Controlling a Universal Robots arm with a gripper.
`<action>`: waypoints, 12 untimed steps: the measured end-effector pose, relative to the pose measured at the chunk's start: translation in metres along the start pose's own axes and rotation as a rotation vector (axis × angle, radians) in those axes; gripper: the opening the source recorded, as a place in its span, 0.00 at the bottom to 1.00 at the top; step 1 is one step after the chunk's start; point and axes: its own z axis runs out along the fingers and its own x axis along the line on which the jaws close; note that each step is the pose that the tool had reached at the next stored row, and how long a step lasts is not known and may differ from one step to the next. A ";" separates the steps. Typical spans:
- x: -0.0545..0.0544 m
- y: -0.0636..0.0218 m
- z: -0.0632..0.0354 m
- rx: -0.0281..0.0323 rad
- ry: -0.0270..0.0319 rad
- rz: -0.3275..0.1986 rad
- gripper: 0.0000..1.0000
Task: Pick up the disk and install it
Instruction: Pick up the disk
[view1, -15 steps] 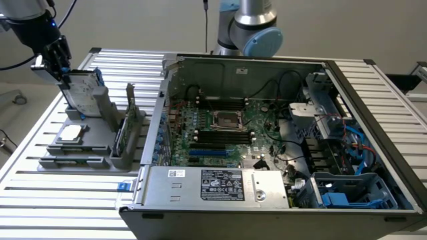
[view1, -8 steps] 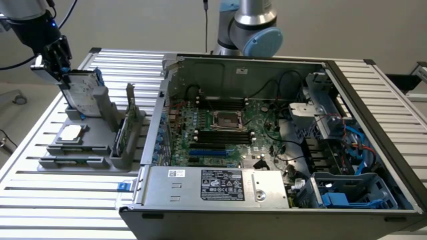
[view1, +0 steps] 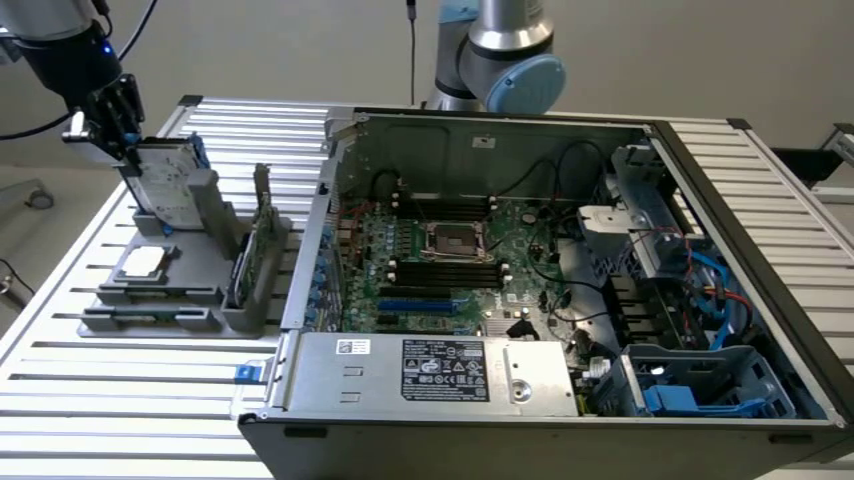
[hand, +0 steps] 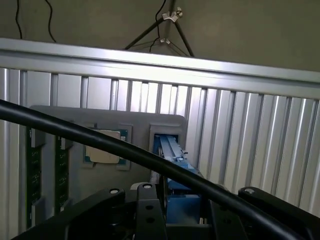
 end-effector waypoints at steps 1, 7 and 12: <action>0.000 0.0000 0.0001 -0.0006 -0.0001 0.003 0.35; 0.000 0.0001 -0.0001 -0.0075 -0.0007 0.024 0.34; 0.000 0.0000 -0.0001 -0.0086 -0.0011 0.044 0.34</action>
